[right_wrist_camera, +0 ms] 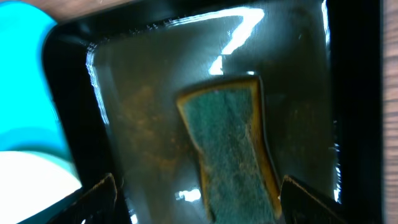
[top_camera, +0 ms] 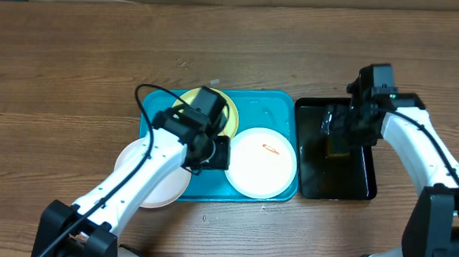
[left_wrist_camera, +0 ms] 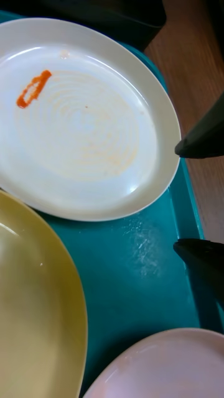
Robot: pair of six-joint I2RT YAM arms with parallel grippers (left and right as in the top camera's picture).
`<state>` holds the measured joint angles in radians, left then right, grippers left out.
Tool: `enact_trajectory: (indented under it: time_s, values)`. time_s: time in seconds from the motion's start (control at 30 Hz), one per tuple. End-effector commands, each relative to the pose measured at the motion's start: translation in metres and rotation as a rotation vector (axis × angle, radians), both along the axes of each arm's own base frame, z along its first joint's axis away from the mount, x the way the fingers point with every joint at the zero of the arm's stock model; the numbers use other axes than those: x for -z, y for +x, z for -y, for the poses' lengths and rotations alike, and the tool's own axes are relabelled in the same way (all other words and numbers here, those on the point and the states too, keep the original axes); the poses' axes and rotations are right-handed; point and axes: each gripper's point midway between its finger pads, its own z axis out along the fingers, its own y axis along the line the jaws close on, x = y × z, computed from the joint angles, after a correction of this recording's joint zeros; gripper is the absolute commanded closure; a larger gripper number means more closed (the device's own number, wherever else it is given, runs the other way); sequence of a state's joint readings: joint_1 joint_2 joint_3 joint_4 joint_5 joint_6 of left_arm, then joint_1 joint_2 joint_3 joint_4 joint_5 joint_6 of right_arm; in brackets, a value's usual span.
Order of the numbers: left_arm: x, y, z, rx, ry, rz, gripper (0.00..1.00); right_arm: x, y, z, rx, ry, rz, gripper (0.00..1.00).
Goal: Clean dirty plates on tray and stack at the side
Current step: 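Grasp the green sponge in the black tray with the right gripper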
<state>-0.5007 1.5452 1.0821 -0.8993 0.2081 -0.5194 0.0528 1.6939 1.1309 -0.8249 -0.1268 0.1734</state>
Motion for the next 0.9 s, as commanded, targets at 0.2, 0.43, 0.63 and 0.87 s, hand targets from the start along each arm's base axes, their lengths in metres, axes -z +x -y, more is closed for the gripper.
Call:
enact_trajectory:
  time_s: [0.2,0.43,0.63,0.87]
  values:
    - [0.02,0.001,-0.003,-0.06,0.101,0.059,0.52,0.035,-0.021,0.001,0.003,0.004,-0.035,0.16]
    - [0.03,0.002,-0.007,-0.071,0.127,0.074,0.5,0.052,-0.039,0.002,0.004,0.002,-0.079,0.32]
    - [0.044,-0.002,-0.008,-0.063,0.15,0.041,0.48,0.055,-0.06,0.003,0.066,0.007,-0.173,0.39]
    - [0.055,0.0,-0.006,-0.061,0.154,0.02,0.47,0.035,-0.035,0.002,0.065,0.011,-0.109,0.31]
